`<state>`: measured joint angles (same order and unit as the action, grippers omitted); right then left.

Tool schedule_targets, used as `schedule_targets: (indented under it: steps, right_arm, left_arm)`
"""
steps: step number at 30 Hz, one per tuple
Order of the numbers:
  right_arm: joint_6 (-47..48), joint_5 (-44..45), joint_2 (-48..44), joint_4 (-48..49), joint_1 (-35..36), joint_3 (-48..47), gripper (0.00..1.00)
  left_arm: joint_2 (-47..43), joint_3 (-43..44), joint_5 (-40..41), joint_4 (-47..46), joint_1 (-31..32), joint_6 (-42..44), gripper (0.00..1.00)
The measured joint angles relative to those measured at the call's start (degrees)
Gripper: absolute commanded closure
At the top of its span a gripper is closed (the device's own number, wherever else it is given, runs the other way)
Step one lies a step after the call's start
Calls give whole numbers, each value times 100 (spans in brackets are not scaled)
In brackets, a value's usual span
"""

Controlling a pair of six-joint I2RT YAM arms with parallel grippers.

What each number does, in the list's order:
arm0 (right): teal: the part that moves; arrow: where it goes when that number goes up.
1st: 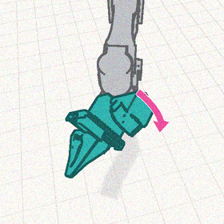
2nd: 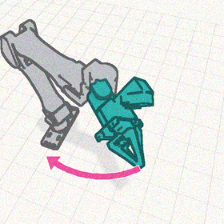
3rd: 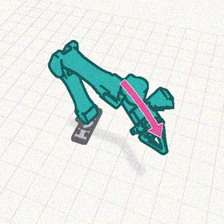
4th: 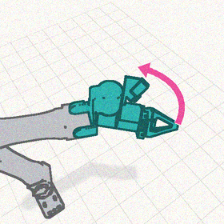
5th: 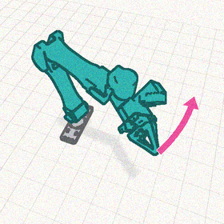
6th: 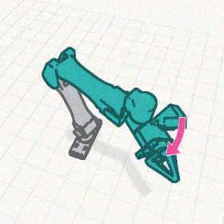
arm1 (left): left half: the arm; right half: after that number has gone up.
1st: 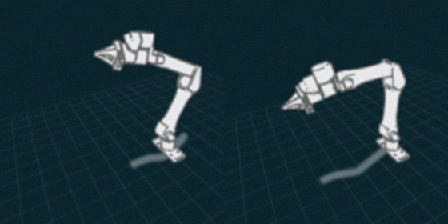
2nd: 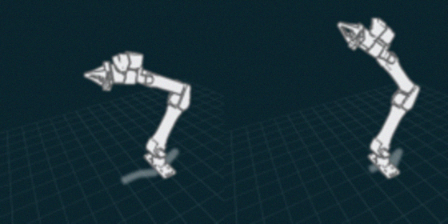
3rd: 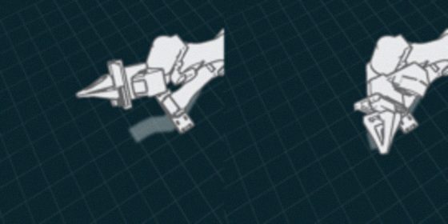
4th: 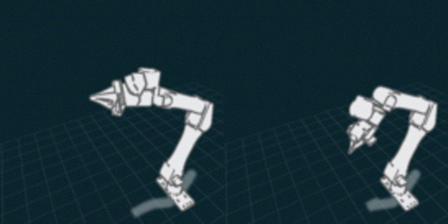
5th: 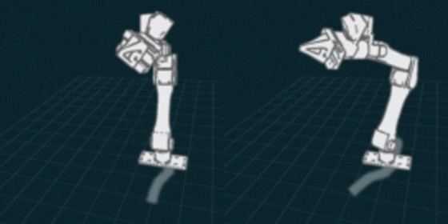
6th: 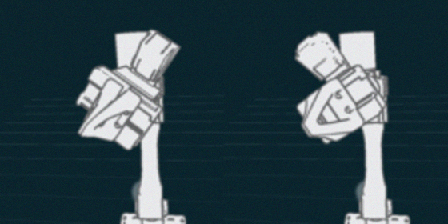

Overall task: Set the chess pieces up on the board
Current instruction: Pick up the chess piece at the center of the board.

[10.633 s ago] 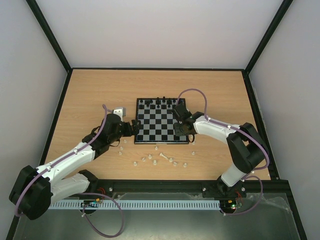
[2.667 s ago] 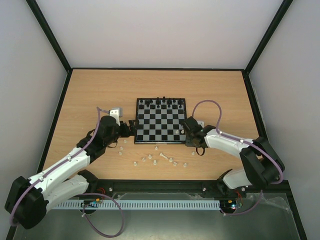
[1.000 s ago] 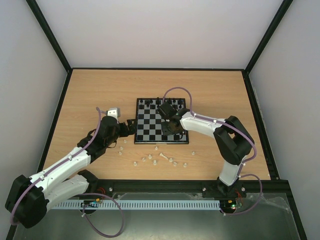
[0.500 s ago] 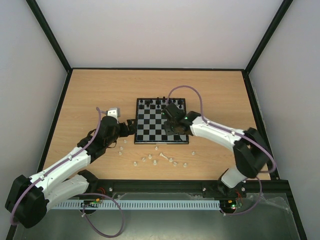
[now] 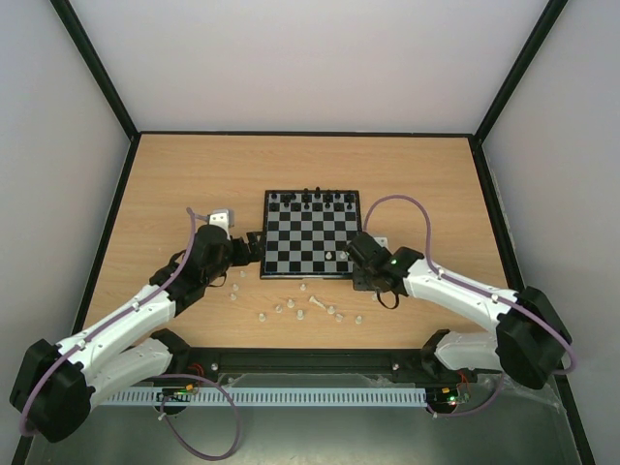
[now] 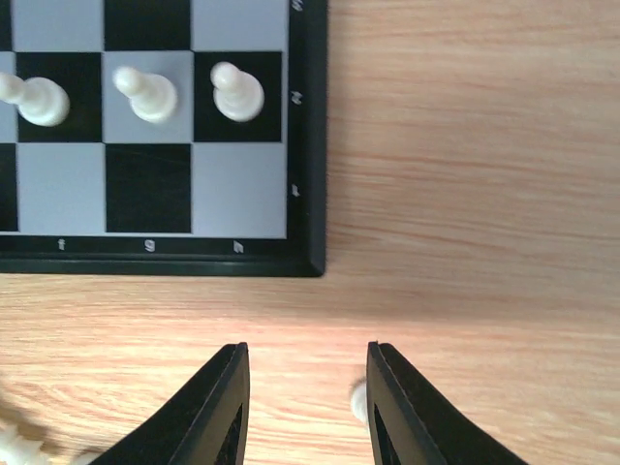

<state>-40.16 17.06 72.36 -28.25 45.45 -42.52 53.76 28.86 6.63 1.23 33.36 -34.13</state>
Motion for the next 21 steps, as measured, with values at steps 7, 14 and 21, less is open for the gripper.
schedule_targets:
  steps: [7,14,21]
  right_arm:
    - [-490,81,-127,-20,0,385,69]
    - [-754,83,-85,-15,0,584,69]
    - [-874,101,96,39,7,656,73]
  left_arm:
    - [-37,0,-125,-7,0,-31,1]
    - [-55,0,-186,-11,0,-59,1]
    - [-59,0,-212,-17,0,-63,1]
